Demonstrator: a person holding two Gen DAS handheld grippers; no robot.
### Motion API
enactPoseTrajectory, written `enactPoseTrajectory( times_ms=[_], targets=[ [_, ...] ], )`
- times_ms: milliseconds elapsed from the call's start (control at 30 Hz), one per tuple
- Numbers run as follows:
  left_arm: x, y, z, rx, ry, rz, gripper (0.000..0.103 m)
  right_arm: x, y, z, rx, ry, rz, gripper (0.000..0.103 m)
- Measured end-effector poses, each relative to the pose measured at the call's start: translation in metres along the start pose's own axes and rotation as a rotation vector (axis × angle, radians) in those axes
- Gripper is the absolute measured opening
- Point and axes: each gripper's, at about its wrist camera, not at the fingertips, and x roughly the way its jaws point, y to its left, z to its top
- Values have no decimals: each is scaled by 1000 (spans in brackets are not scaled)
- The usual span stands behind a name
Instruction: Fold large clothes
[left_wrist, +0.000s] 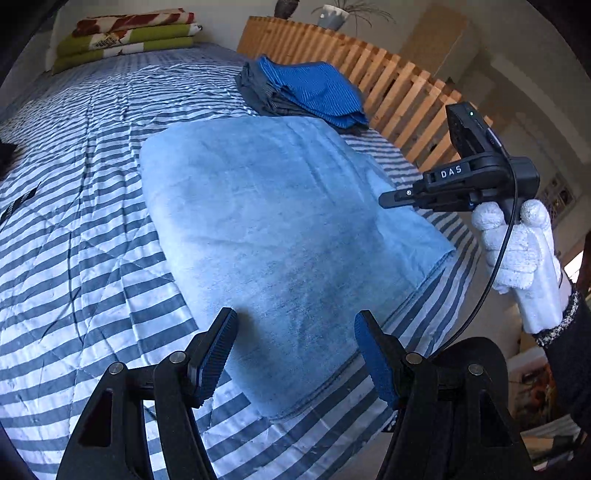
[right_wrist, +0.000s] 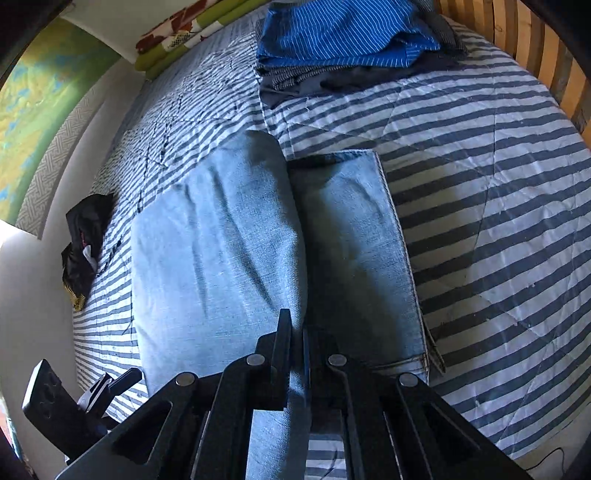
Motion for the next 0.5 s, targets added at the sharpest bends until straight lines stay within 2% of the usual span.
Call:
enactPoseTrajectory(
  times_ms=[100, 167, 233, 300, 367, 433, 500],
  targets=[
    [6, -6, -1, 19, 24, 17, 69, -6, -3, -4, 15, -18, 41, 4],
    [4, -5, 3, 15, 12, 12, 69, -20, 5, -7, -6, -49, 49, 4],
    [0, -11, 8, 17, -9, -6, 70, -42, 15, -10, -39, -112, 33, 4],
    [6, -16, 12, 38, 5, -7, 70, -56, 11, -11, -43, -150, 12, 4],
    [21, -18, 12, 54, 35, 8, 70, -44, 0, -8, -27, -118, 1, 4],
    [34, -17, 7, 59, 60, 10, 70, -22, -6, -8, -22, -58, -80, 4],
    [36, -17, 5, 67, 61, 11, 70, -11, -6, -9, -53, -38, -116, 4]
  ],
)
